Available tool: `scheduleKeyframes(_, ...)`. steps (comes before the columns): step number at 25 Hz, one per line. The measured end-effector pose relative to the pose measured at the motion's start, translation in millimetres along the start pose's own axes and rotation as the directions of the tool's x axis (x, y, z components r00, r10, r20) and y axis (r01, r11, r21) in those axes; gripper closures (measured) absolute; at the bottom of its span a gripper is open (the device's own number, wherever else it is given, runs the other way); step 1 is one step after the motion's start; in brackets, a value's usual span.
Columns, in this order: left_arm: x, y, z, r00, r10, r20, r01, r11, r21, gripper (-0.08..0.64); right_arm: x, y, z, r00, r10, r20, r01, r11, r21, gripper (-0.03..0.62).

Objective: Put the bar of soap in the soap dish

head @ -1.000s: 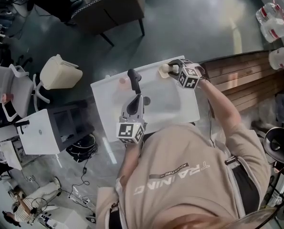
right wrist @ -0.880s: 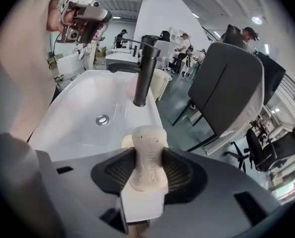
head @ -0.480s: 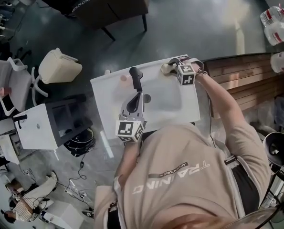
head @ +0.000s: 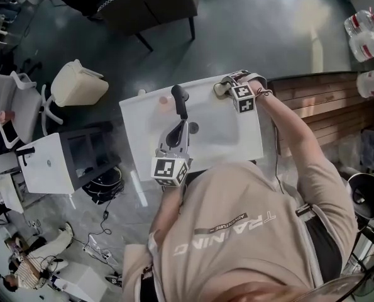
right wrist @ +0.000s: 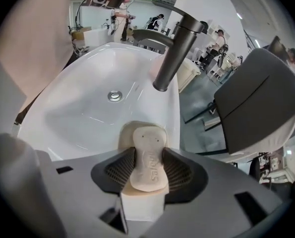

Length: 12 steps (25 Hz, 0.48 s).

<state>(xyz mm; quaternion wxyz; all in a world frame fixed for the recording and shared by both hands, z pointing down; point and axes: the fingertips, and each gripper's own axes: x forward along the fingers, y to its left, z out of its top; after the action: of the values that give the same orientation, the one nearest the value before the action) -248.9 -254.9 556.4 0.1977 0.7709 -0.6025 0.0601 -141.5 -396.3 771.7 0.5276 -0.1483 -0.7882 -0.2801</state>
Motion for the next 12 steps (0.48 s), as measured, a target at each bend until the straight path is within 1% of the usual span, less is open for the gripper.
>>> scheduleKeyframes(3,-3,-4,-1,1.0,-0.002,0.003,0.002,1.0,0.002,0.549,-2,-2,2,1.0,-0.013,-0.003,0.013,1.0,-0.013,0.428)
scheduleKeyframes(6,-8,-4,1,1.0,-0.006,0.008,0.006,1.0,0.007,0.549,-8,-7,6,0.999,-0.033,0.0,0.033,0.999,0.013,0.428)
scheduleKeyframes(7,-10,-4,2,1.0,-0.007,0.011,0.007,1.0,0.008,0.549,-10,-10,8,0.999,-0.042,0.006,0.041,0.998,0.039,0.428)
scheduleKeyframes(9,-12,-5,5,1.0,-0.009,0.021,0.009,1.0,0.012,0.549,-18,-14,9,0.998,-0.062,0.023,0.058,0.988,0.141,0.428)
scheduleKeyframes(10,-14,-5,7,1.0,-0.01,0.028,0.01,1.0,0.014,0.549,-23,-18,9,0.996,-0.08,0.031,0.072,0.975,0.208,0.428)
scheduleKeyframes(12,-18,-4,10,0.999,-0.01,0.039,0.009,1.0,0.02,0.549,-34,-26,8,0.99,-0.131,0.048,0.106,0.931,0.349,0.43)
